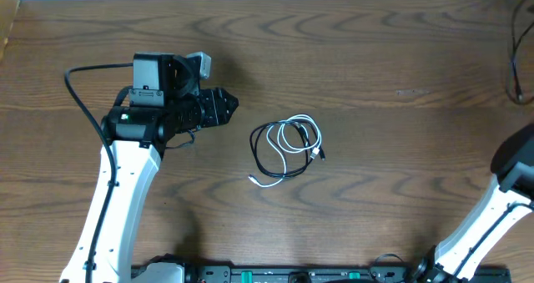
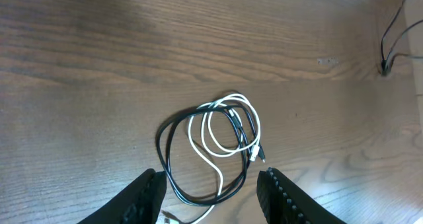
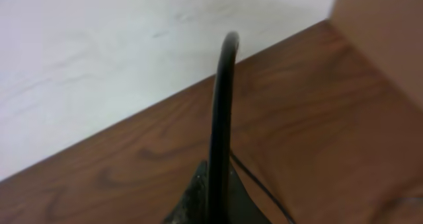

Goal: Untangle cables

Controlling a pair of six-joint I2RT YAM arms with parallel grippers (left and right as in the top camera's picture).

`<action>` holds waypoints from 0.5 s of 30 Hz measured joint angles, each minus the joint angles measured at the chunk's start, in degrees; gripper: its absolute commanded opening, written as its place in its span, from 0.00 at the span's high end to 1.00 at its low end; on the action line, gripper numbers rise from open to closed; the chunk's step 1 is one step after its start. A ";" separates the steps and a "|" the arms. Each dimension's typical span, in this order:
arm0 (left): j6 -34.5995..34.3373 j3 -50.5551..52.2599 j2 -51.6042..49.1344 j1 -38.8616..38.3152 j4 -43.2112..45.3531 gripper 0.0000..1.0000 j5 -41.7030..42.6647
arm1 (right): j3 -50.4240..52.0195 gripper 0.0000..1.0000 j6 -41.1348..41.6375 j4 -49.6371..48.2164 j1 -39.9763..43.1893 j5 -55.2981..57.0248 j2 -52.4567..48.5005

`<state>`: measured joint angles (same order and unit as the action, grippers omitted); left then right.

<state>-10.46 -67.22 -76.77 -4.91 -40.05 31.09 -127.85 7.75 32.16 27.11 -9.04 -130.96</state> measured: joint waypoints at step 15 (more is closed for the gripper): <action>0.00 0.00 0.00 -0.02 -1.11 0.50 0.00 | 0.00 0.01 4.02 15.37 -2.23 -9.14 2.03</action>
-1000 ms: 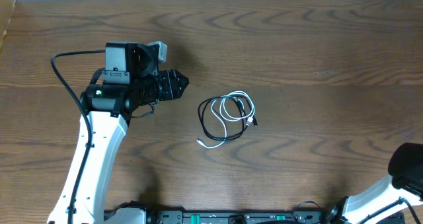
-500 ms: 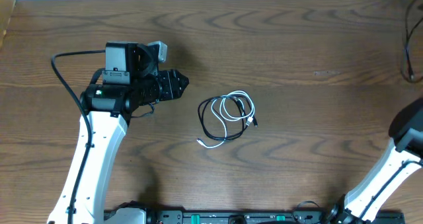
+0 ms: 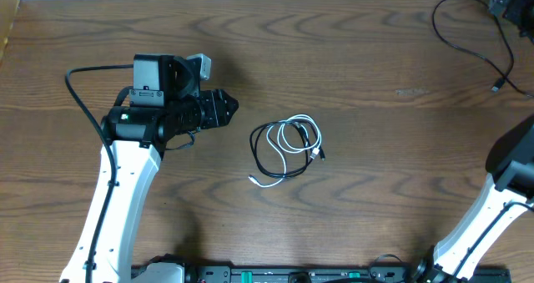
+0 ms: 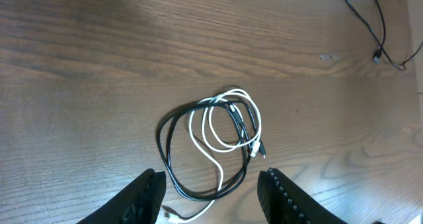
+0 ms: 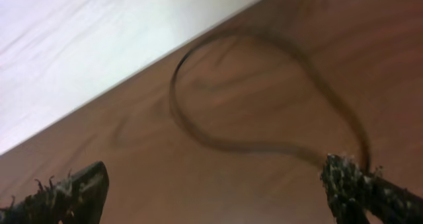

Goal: Untangle cables

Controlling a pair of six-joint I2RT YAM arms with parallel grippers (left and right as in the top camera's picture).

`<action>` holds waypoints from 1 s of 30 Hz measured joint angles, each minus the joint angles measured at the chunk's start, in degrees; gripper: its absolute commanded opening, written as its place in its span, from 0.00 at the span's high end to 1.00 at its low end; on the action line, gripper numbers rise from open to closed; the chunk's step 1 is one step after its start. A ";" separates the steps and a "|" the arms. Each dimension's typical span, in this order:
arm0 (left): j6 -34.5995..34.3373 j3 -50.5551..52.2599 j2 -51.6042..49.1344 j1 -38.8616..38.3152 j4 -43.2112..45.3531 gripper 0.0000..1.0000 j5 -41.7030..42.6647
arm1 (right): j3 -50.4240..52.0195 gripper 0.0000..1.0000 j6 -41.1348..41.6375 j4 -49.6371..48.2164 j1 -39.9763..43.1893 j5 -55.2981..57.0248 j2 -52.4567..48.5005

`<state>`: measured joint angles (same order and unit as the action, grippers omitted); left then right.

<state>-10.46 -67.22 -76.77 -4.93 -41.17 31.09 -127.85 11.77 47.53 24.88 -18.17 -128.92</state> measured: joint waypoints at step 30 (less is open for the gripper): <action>-11.06 4.96 -22.67 -14.16 1.11 0.57 -17.00 | -0.26 0.19 -9.66 26.67 -17.38 -9.01 7.43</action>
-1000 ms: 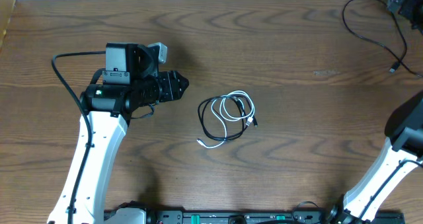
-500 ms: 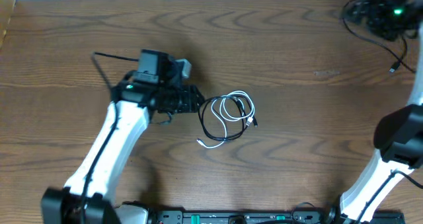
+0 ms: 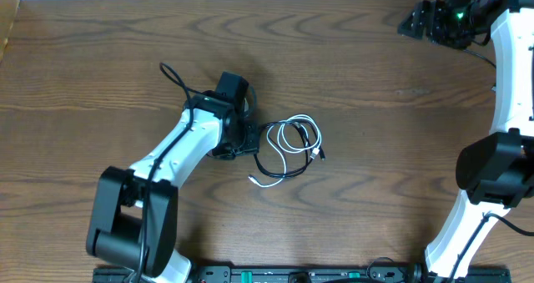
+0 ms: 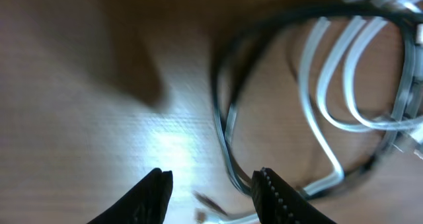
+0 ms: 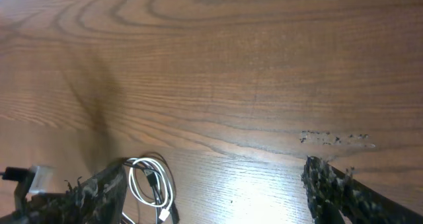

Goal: Untangle cables

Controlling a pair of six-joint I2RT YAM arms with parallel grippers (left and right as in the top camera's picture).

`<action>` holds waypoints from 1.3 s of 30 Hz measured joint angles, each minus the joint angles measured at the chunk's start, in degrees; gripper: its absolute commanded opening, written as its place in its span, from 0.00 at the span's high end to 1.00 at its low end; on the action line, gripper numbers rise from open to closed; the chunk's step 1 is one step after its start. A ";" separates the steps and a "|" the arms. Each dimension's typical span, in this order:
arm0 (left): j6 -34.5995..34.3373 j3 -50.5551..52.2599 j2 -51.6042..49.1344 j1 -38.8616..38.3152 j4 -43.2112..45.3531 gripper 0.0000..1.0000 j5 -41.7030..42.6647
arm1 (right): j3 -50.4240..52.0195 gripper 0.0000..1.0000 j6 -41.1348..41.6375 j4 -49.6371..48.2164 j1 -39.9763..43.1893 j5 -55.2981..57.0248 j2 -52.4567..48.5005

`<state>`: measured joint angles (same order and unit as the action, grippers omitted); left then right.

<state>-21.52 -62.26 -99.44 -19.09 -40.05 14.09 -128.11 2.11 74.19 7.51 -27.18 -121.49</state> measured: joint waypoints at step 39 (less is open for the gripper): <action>13.25 0.04 -7.23 -0.57 13.42 0.71 -3.98 | 0.00 0.22 -0.02 1.86 -1.49 1.33 0.00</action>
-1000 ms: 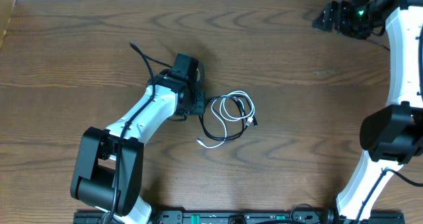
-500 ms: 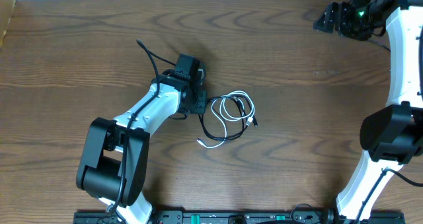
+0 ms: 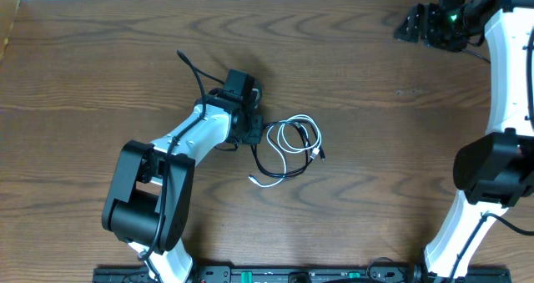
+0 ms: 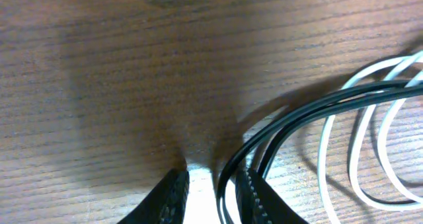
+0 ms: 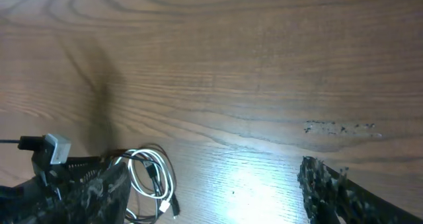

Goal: Untangle cables

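A black cable and a white cable lie coiled together mid-table. My left gripper is low at the tangle's left edge. In the left wrist view the black cable loops between the fingers of the left gripper, beside the right finger, and the jaws stand a little apart. The white cable runs to the right. My right gripper hangs open high over the far right of the table. The right gripper looks down on the tangle.
The wooden table ends in a pale strip along its far edge. The left arm's own lead arches up behind its wrist. The right arm reaches in from the right edge.
My left gripper has come closer to the table at the tangle's left edge, and its jaws are narrower round the black loop. The right gripper has hardly moved.
My left gripper first hung open, well left of the tangle, while the right one was off at the far right corner by a dark cable. The left gripper then stood at the tangle's edge and the right gripper over the far right. Now the black loop sits between the left fingers.
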Controlling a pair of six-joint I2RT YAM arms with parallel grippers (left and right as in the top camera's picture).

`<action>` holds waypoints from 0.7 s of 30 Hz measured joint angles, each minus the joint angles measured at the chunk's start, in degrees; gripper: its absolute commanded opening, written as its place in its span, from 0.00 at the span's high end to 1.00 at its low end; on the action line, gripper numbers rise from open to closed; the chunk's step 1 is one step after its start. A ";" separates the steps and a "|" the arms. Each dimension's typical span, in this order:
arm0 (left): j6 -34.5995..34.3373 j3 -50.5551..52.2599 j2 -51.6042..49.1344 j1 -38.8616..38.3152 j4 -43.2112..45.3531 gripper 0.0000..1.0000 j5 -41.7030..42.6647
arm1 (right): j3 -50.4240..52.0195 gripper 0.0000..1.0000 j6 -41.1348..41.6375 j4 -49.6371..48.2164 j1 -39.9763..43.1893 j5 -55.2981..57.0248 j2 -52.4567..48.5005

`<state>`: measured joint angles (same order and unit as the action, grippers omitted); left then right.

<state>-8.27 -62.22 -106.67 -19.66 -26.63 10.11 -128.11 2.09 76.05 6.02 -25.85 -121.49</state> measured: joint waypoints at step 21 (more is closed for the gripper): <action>-9.18 -9.35 27.85 -2.25 -5.22 0.93 2.16 | 0.00 0.19 -4.48 1.09 -7.32 -3.65 0.00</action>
<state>-17.45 -71.57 -78.83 -21.91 -31.86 12.27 -128.11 -2.39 77.14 -1.30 -29.50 -121.49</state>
